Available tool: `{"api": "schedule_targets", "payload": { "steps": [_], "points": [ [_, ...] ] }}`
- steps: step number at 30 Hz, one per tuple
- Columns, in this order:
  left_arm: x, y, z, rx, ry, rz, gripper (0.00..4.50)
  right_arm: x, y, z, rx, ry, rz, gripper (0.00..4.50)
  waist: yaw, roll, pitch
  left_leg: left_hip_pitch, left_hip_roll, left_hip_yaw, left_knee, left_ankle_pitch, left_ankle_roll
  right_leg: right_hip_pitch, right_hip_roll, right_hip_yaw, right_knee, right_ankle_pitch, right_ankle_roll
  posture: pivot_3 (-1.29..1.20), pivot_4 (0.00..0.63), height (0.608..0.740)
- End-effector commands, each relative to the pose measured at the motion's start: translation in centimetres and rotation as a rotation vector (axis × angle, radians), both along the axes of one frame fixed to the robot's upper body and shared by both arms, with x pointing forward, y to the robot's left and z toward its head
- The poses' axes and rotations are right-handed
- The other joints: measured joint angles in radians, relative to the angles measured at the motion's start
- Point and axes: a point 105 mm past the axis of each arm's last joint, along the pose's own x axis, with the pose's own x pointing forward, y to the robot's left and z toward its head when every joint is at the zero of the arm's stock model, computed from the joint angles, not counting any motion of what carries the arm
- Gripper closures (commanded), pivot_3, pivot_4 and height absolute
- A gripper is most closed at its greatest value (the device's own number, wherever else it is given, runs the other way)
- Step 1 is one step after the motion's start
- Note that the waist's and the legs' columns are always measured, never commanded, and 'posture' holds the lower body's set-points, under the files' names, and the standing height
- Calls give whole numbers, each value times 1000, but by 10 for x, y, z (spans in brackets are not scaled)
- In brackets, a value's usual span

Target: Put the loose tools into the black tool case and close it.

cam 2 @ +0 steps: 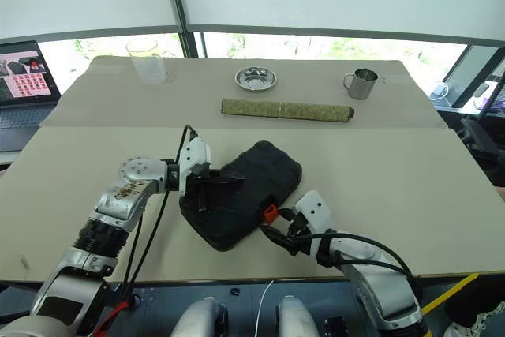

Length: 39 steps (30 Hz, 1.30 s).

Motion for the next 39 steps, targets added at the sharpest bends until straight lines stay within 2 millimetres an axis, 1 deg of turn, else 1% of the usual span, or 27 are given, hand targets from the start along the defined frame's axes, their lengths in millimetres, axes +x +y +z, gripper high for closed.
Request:
{"api": "schedule_targets", "payload": {
  "steps": [1,3,8,11,17,22,26,35,39],
  "points": [
    [-8,6,-31,71,100,5,4500,4,3,11,14,-58,7,2827,0,0,0,0,0,0,0,0,0,0,0,0,0,0,0,0,150,740],
    [-8,7,-32,74,100,7,4500,3,4,11,19,-59,10,3298,-1,0,0,0,0,0,0,0,0,0,0,0,0,0,0,0,150,740],
    [-11,9,-35,96,105,-5,4500,-4,3,9,8,-59,26,3303,-1,0,0,0,0,0,-1,0,0,0,0,0,0,-1,0,0,150,740],
    [-11,10,-36,105,108,-8,4500,-7,2,14,21,-86,44,3303,-1,1,-1,0,0,0,-1,0,0,0,0,0,-1,-1,0,0,150,740],
    [-12,12,-42,147,123,-17,4500,-8,-2,20,55,-125,42,3303,-2,1,0,0,0,0,-2,0,0,0,0,0,-2,-1,0,0,150,740],
    [-14,13,-44,158,133,-23,4500,-12,3,20,70,-138,75,3303,-4,1,-1,0,0,0,-2,0,0,0,0,0,-2,-2,0,0,150,740],
    [-14,12,-45,159,134,-23,4500,-5,3,22,74,-157,60,3303,-5,1,-1,1,1,0,-3,0,0,0,0,0,-2,-2,-1,0,150,740],
    [-15,12,-45,159,133,-24,4500,6,13,24,73,-168,79,3303,-10,1,-1,2,2,0,-3,0,0,0,1,0,-2,-3,-2,0,150,740],
    [-15,13,-46,159,134,-21,4500,6,14,32,95,-203,81,3303,-11,1,-1,3,3,0,-4,0,0,0,2,0,-1,-3,-3,0,150,740]
  ]
}}
